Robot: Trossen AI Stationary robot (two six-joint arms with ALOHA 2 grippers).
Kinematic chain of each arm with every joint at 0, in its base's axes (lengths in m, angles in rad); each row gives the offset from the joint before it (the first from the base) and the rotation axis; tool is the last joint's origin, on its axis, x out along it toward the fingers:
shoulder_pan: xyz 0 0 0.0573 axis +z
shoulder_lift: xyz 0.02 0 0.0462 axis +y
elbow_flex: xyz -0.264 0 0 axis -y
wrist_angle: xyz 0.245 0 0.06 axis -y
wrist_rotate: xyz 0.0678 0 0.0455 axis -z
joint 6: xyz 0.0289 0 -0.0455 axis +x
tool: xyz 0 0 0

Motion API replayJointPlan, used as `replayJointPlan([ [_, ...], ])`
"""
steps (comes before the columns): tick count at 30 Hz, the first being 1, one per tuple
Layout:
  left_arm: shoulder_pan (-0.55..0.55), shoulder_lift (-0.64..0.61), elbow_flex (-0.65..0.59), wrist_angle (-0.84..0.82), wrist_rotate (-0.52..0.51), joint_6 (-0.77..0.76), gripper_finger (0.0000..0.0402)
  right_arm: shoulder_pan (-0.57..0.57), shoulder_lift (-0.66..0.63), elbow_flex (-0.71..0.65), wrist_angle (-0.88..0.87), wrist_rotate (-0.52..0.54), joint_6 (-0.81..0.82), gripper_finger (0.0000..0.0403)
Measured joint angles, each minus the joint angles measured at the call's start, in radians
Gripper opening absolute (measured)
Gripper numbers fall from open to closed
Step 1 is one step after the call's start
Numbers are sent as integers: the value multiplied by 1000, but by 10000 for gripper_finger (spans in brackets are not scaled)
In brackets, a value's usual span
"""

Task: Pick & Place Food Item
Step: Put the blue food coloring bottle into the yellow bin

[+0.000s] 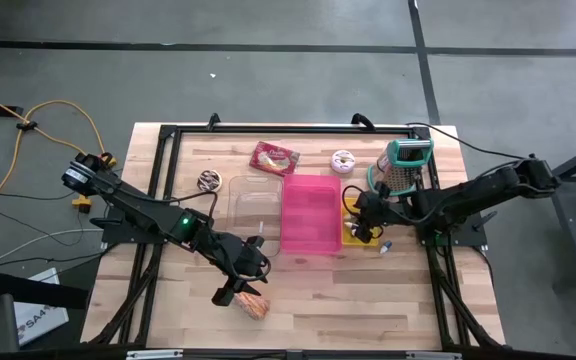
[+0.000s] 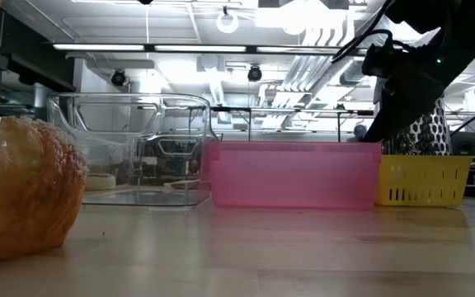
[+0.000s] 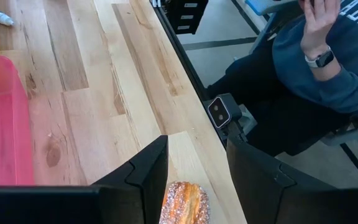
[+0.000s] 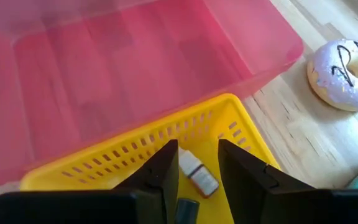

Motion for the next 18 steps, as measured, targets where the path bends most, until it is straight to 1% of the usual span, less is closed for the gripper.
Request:
replayJointPlan([
  [4, 0, 0, 0, 0, 0, 0, 159, 0, 0, 0, 4, -12, -1, 100],
  [7, 0, 0, 0, 0, 0, 0, 159, 0, -7, 0, 7, -61, -19, 100],
  [13, 0, 0, 0, 0, 0, 0, 159, 10, -54, 0, 7, -264, -101, 100],
  [16, 0, 0, 0, 0, 0, 0, 159, 45, -90, 0, 4, -349, -131, 100],
  [18, 0, 0, 0, 0, 0, 0, 159, 77, -117, 0, 1, -385, -153, 100],
])
